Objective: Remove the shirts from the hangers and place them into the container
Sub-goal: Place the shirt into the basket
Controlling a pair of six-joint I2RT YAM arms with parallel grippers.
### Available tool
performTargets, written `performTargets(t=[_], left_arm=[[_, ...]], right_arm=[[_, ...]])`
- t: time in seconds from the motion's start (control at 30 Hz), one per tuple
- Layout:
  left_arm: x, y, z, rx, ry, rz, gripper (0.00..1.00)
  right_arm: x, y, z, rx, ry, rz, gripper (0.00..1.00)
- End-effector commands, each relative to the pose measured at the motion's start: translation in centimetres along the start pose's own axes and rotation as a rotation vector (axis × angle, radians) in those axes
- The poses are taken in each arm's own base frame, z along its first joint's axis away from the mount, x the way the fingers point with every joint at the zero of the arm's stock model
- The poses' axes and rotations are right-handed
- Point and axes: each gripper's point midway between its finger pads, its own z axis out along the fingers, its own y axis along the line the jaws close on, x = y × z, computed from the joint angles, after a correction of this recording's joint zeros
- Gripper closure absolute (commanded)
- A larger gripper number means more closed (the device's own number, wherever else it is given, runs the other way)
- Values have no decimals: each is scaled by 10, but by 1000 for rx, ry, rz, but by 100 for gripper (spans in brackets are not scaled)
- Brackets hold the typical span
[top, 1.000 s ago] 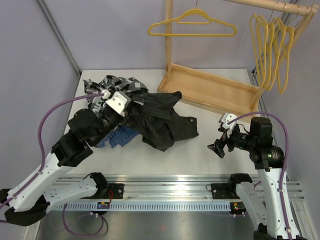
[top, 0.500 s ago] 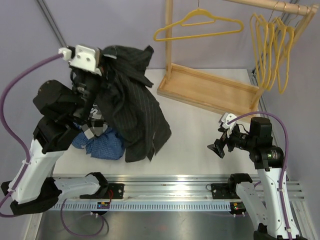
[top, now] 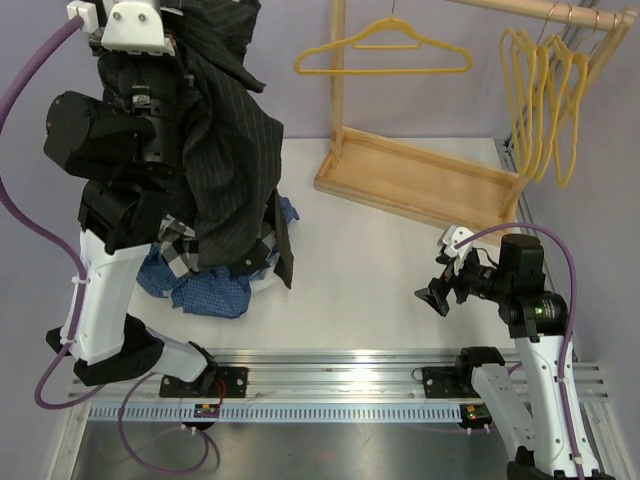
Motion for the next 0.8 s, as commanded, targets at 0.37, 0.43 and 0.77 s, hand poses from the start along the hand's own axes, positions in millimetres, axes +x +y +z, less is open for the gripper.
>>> performTargets(t=[0.37,0.43,0.77], left_arm=[[-109,136,-38,-431,-334,11,100],[-116,145,-45,-453,-351,16,100],[-31,122,-9,-431,-141,173,100]], right_arm=[[1,-6,6,-8,8,20,1],[2,-6,7,-12,12,25,1],[3,-6,7,-16,15,32,1]])
